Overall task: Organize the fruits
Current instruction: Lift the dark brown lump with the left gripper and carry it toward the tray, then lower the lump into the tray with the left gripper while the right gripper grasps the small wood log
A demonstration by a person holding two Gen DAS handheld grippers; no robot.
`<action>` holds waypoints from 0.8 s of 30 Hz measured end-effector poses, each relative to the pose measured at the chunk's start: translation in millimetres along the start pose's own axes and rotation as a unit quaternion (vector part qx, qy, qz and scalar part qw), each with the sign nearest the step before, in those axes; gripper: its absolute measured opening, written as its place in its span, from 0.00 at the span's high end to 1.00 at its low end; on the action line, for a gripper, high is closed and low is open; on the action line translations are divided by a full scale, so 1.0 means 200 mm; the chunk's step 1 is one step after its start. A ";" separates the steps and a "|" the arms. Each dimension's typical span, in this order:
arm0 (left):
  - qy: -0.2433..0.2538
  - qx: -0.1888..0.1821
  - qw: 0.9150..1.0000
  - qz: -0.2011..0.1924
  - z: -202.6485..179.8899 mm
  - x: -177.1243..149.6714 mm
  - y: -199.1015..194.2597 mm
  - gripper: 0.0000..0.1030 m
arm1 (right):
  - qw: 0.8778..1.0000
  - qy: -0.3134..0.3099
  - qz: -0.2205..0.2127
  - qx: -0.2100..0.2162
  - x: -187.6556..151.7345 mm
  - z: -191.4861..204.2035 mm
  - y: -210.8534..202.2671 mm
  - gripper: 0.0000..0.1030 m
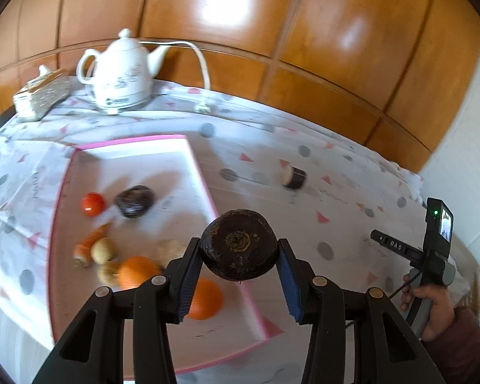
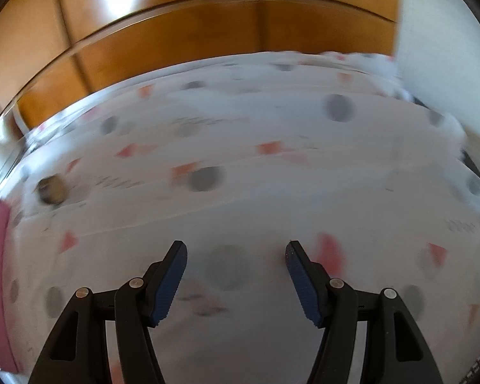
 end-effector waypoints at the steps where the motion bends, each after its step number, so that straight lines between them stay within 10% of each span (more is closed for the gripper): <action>1: -0.010 0.008 1.000 0.001 0.05 0.00 0.00 0.55 | 1.000 -0.012 0.006 0.006 0.00 0.05 0.02 0.37; 14: -0.116 0.109 0.987 0.006 0.60 -0.04 0.06 0.55 | 0.999 -0.052 0.013 0.004 0.00 0.19 0.08 0.32; 24: -0.128 0.130 0.983 0.021 0.68 -0.12 0.13 0.55 | 0.996 -0.066 0.023 0.050 0.01 0.45 0.15 0.31</action>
Point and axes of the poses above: each gripper's, at about its wrist camera, not at the fingertips, and y roughly the way its jaws point, z to its left, x to its top, the point moved 8 cm from there along y, roughly the way its jaws point, and after that the axes turned 15 degrees about x, right-handed, at the moved point
